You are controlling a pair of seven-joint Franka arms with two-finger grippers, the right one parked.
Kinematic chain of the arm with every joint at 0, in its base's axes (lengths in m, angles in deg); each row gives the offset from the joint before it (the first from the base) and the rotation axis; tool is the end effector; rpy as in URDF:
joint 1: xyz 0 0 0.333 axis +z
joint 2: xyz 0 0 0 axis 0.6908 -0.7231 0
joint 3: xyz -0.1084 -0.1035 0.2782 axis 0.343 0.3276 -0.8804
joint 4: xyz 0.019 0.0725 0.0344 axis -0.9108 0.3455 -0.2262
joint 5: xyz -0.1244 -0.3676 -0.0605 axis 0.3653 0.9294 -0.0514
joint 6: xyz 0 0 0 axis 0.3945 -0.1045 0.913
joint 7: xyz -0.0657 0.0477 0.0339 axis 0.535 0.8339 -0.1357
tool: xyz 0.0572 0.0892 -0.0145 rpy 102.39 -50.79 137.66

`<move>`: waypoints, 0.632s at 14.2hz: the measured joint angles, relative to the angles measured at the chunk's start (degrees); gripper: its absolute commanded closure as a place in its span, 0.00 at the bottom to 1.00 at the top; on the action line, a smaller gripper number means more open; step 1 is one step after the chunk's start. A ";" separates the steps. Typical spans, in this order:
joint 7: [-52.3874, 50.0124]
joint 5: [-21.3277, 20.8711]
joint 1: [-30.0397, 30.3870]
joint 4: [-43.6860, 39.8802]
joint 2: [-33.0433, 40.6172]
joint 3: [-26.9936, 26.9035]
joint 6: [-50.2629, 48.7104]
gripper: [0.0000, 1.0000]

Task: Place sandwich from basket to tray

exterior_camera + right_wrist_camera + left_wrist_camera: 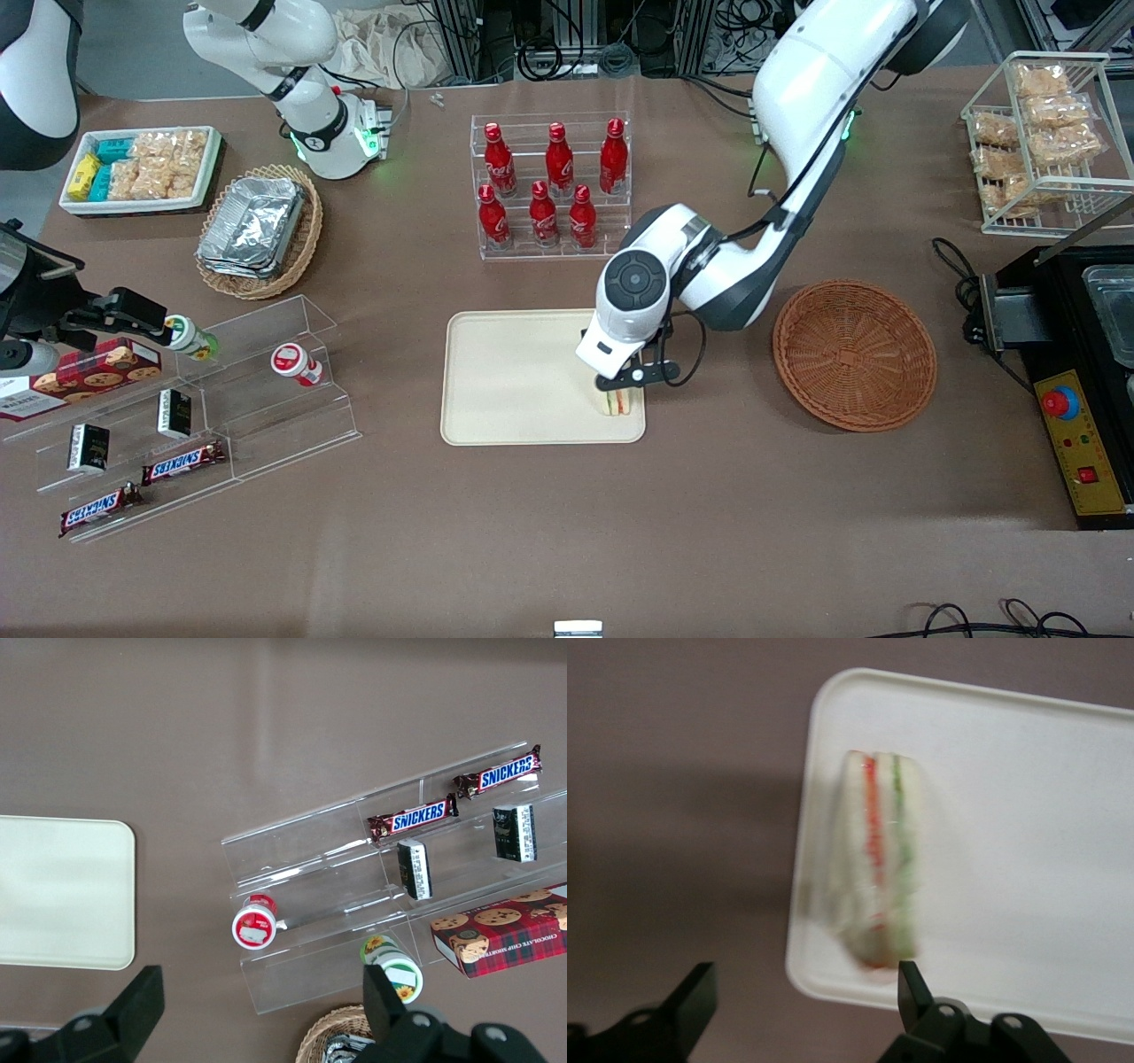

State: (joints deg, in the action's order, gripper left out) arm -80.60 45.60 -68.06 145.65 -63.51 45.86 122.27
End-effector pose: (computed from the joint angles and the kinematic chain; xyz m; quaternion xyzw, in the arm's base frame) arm 0.5473 -0.4292 0.3230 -0.9939 -0.0835 0.0657 0.0277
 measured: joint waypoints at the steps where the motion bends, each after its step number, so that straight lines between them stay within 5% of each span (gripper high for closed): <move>1: 0.01 0.00 0.85 -0.01 2.18 -0.08 -4.06 0.00; 9: 27.83 0.72 17.11 5.31 16.92 -0.67 -20.57 0.00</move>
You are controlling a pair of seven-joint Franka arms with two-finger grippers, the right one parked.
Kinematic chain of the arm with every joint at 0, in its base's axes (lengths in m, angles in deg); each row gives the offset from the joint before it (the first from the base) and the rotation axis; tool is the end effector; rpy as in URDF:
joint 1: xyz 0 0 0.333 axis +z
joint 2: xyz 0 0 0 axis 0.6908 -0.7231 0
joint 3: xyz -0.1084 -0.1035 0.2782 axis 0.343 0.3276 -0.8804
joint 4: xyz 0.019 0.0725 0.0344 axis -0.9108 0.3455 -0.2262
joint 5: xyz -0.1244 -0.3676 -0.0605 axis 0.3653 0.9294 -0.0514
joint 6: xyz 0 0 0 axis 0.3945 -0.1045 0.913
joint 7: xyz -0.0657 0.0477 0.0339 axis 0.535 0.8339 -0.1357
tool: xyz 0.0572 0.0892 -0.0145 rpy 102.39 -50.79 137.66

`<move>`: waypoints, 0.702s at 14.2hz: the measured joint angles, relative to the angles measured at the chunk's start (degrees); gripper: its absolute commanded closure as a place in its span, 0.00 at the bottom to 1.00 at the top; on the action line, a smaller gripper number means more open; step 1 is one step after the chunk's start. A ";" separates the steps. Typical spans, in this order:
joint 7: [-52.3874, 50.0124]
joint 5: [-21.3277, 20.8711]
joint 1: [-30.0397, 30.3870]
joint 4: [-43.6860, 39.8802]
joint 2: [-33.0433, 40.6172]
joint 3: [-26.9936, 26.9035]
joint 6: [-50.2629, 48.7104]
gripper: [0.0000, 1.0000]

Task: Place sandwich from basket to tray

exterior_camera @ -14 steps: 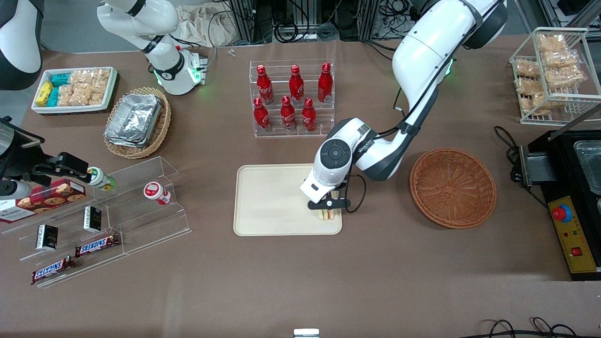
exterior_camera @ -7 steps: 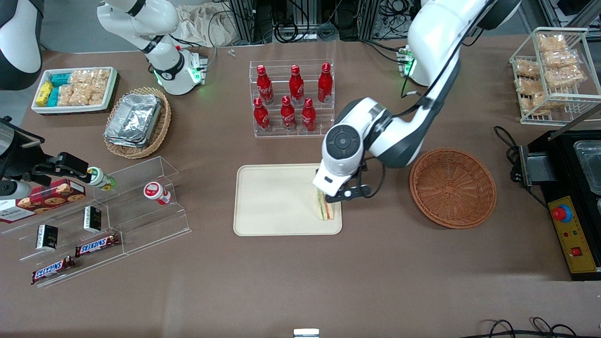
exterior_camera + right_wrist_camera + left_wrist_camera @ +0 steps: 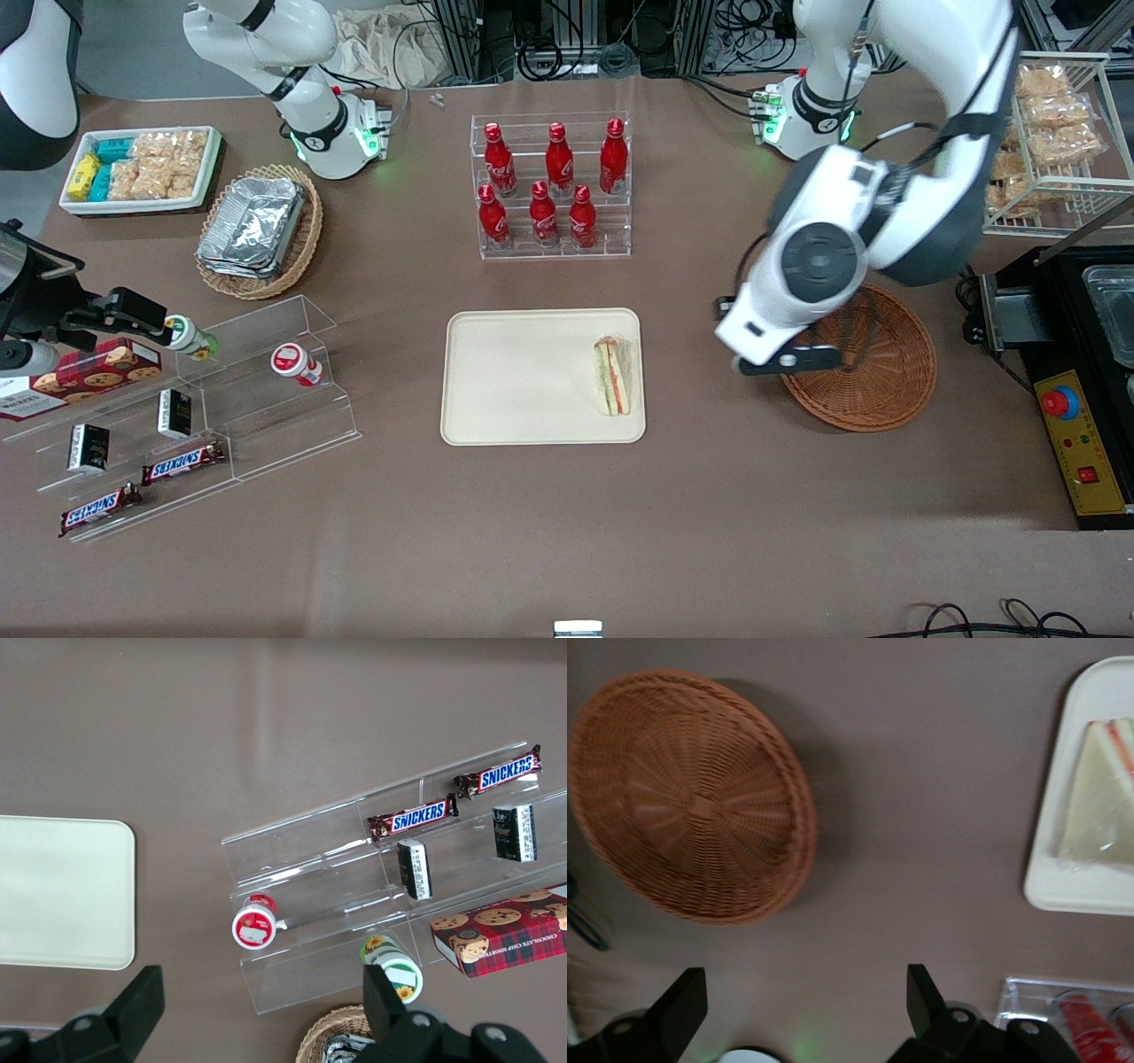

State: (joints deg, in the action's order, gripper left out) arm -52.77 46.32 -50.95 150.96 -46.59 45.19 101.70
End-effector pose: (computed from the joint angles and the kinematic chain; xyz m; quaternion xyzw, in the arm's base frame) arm 0.5769 -0.2219 0.4476 -0.9886 0.0064 0.1322 0.0722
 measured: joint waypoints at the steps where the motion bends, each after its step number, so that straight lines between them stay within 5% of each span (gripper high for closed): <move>1: 4.53 0.04 2.39 0.20 1.46 -0.09 -1.38 0.00; 6: 21.55 0.09 13.01 0.56 7.82 -0.35 -3.77 0.00; 10: 23.50 -0.67 15.78 -0.91 10.71 -0.69 -5.06 0.00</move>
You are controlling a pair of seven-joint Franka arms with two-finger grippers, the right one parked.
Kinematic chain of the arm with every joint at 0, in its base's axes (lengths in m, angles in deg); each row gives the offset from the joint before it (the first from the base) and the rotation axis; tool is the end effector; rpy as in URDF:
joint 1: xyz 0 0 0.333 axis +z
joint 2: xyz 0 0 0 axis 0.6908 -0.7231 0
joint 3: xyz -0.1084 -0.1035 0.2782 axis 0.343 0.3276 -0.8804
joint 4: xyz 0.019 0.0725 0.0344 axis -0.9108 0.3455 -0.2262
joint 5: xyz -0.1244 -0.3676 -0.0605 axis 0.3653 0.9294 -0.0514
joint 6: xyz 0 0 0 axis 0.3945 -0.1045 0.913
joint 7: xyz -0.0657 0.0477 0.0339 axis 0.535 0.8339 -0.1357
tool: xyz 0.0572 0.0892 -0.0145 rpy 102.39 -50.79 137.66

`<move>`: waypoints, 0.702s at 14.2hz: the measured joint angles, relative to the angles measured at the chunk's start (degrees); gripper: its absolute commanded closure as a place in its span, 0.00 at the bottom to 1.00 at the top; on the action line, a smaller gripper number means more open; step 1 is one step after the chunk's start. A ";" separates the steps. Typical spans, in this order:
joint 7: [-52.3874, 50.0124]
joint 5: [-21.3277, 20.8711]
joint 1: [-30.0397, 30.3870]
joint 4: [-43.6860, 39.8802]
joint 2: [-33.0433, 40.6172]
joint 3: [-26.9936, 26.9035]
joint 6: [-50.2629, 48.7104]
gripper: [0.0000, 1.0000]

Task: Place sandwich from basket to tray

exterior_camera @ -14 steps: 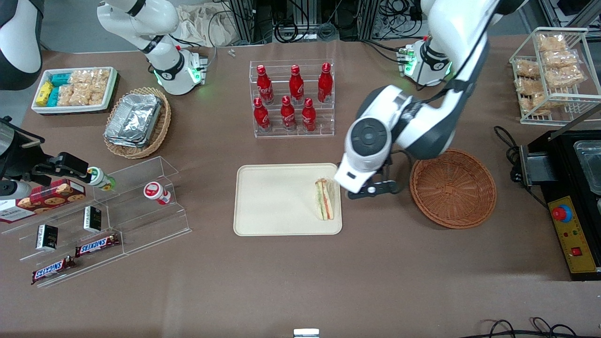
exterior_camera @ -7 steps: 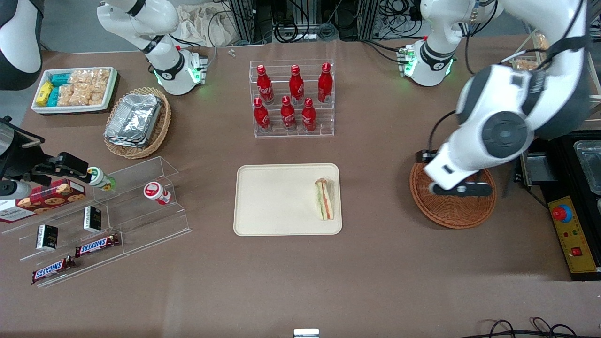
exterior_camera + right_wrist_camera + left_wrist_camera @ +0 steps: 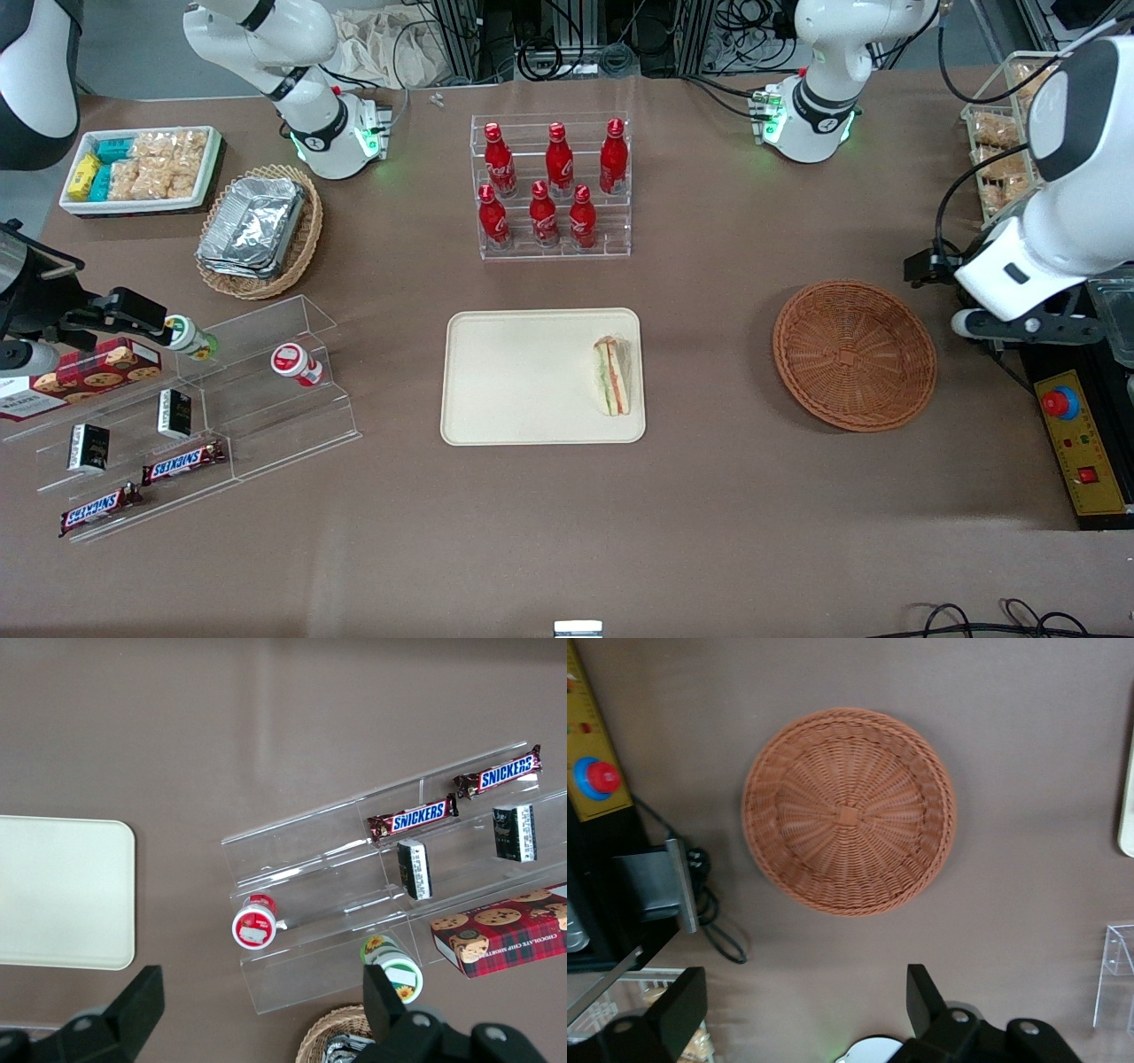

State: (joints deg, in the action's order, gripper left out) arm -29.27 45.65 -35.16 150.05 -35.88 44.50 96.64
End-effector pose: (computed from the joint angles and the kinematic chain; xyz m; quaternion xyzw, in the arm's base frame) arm 0.5759 -0.0513 0.5583 -0.9924 0.0597 0.0941 0.0527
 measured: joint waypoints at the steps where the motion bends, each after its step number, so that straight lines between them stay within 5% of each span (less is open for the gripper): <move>1: 0.00 -0.17 0.17 -0.36 0.15 -0.35 -0.37 0.00; 10: -1.30 -0.23 0.75 -1.16 -0.29 -0.98 -0.51 0.00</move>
